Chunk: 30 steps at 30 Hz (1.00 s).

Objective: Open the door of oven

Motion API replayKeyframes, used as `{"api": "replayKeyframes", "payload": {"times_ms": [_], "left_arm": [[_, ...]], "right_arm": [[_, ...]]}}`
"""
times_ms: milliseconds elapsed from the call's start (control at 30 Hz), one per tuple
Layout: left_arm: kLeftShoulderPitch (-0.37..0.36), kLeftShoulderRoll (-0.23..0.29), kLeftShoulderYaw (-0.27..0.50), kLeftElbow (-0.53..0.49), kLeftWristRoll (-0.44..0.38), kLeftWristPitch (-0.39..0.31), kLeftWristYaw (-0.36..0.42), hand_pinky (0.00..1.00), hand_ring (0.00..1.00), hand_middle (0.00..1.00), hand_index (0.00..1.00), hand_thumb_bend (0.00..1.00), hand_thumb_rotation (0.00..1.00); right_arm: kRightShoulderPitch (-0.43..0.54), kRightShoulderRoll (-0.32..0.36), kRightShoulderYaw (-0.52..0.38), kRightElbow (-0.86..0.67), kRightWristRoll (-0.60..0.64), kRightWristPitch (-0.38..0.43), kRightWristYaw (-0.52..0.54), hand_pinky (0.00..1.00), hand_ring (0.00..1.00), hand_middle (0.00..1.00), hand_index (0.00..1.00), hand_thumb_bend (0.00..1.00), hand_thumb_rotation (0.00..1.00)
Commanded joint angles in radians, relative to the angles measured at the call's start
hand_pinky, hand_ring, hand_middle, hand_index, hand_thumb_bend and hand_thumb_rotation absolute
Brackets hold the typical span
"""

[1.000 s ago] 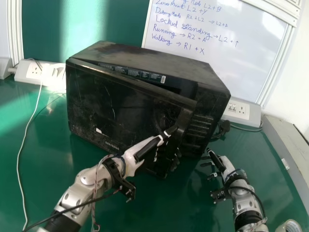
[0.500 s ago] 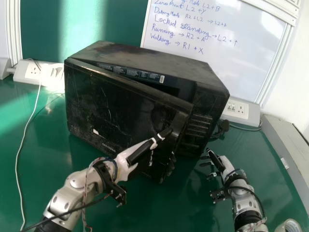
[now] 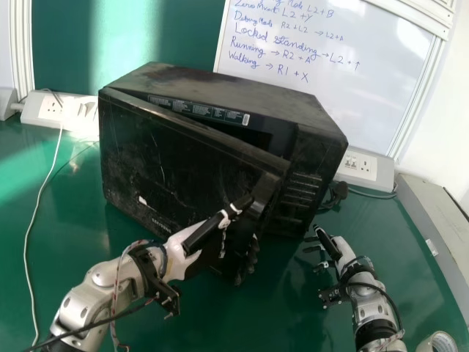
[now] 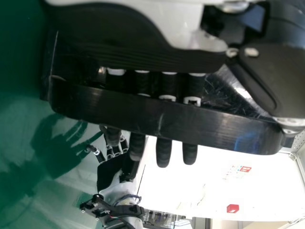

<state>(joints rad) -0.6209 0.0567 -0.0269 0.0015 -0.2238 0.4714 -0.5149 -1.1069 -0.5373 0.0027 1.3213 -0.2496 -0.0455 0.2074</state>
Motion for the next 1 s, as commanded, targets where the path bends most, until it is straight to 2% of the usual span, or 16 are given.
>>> {"api": "replayKeyframes", "payload": {"times_ms": [0,167,467,700,867,967], "left_arm": [[-0.018,0.005,0.016,-0.059,-0.064,-0.018,-0.027,0.00,0.04,0.08,0.09,0.75,0.98],[0.002,0.033,0.026,-0.109,-0.100,0.042,-0.024,0.00,0.04,0.07,0.08,0.77,0.98],[0.075,0.083,0.028,-0.176,-0.159,0.089,-0.056,0.00,0.04,0.08,0.09,0.79,0.95],[0.121,0.101,0.035,-0.206,-0.203,0.092,-0.061,0.00,0.03,0.07,0.09,0.80,0.93],[0.157,0.097,0.042,-0.210,-0.199,0.030,-0.058,0.00,0.04,0.07,0.09,0.79,0.93],[0.172,0.104,0.048,-0.213,-0.208,0.018,-0.058,0.00,0.04,0.08,0.09,0.81,0.92]], "right_arm": [[0.018,0.007,0.004,0.020,-0.004,0.019,0.005,0.28,0.38,0.51,0.63,0.59,1.00],[0.018,0.007,0.002,0.020,-0.001,0.016,0.013,0.28,0.38,0.52,0.63,0.57,1.00],[0.017,0.006,0.016,0.021,-0.016,0.014,0.004,0.28,0.38,0.51,0.63,0.58,1.00],[0.015,0.006,0.007,0.021,-0.009,0.017,0.008,0.28,0.38,0.52,0.63,0.57,1.00],[0.016,0.006,0.011,0.021,-0.014,0.015,0.002,0.27,0.38,0.52,0.63,0.57,1.00],[0.014,0.008,0.004,0.021,-0.008,0.022,0.002,0.27,0.38,0.52,0.64,0.57,1.00]]}}
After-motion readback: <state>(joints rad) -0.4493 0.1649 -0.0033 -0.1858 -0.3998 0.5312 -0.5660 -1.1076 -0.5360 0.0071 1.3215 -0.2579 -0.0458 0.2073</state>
